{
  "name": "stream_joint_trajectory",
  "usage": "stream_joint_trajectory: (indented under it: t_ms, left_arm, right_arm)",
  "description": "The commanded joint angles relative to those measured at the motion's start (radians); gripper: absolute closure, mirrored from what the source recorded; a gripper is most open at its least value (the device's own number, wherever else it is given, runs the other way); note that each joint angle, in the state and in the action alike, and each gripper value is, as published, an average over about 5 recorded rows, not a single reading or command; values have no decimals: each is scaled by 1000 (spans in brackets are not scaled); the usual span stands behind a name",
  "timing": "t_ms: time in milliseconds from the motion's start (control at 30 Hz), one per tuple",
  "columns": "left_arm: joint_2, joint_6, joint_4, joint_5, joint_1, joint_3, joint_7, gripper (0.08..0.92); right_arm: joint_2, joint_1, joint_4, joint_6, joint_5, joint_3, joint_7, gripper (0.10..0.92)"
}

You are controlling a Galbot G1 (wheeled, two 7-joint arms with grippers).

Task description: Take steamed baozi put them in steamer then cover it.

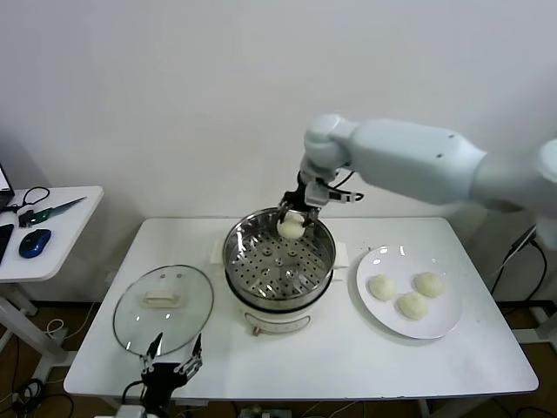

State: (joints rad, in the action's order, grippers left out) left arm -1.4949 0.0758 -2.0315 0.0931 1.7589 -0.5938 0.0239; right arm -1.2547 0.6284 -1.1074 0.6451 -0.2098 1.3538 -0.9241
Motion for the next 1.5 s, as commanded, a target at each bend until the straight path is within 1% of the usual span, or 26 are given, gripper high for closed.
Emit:
stream_joint_trajectory:
  t_ms: [33, 333, 500, 600, 700, 767, 867, 933, 1000, 1100, 1133, 1200, 1367, 1500]
  left_arm:
    - [-3, -8, 7, -2, -1, -5, -1, 177]
    - [-5, -6, 22, 9, -19, -8, -2, 177]
    - [-6, -4, 26, 14, -25, -8, -3, 177]
    - [-6, -2, 25, 15, -26, -8, -3, 177]
    - [-6, -1, 25, 15, -26, -6, -2, 177]
    - [-7, -1, 25, 14, -26, -5, -2, 177]
    - [-8, -1, 24, 13, -26, -2, -2, 177]
    - [-9, -1, 23, 13, -25, 0, -2, 177]
    - [-9, -2, 23, 12, -24, 2, -2, 177]
    - [-8, -3, 20, 9, -21, 4, -1, 177]
    - [-8, -4, 18, 9, -20, 5, -1, 177]
    - [-7, -5, 16, 8, -19, 6, -1, 177]
    - [-7, -6, 13, 10, -22, 8, -1, 177]
    - [-7, -8, 13, 13, -24, 6, -2, 177]
  right_arm:
    - [-133, -193, 244, 146, -270, -123, 73, 440]
    - [-190, -227, 358, 169, -270, -151, 66, 440]
    - [-207, -227, 389, 179, -233, -153, 64, 437]
    - [-207, -208, 381, 185, -161, -134, 46, 395]
    - [-191, -167, 343, 180, -63, -98, 21, 314]
    - [-166, -125, 298, 173, 3, -73, 6, 258]
    - [-103, -24, 210, 143, 153, -20, -34, 212]
    - [-50, 58, 147, 99, 299, 35, -72, 205]
    - [19, 161, 72, 14, 497, 129, -117, 203]
    - [157, 309, -45, -197, 766, 323, -175, 203]
    - [208, 342, -74, -273, 817, 377, -185, 202]
    - [293, 385, -112, -398, 841, 442, -187, 203]
    - [495, 386, -203, -642, 826, 536, -133, 203]
    - [600, 308, -296, -802, 838, 535, -73, 203]
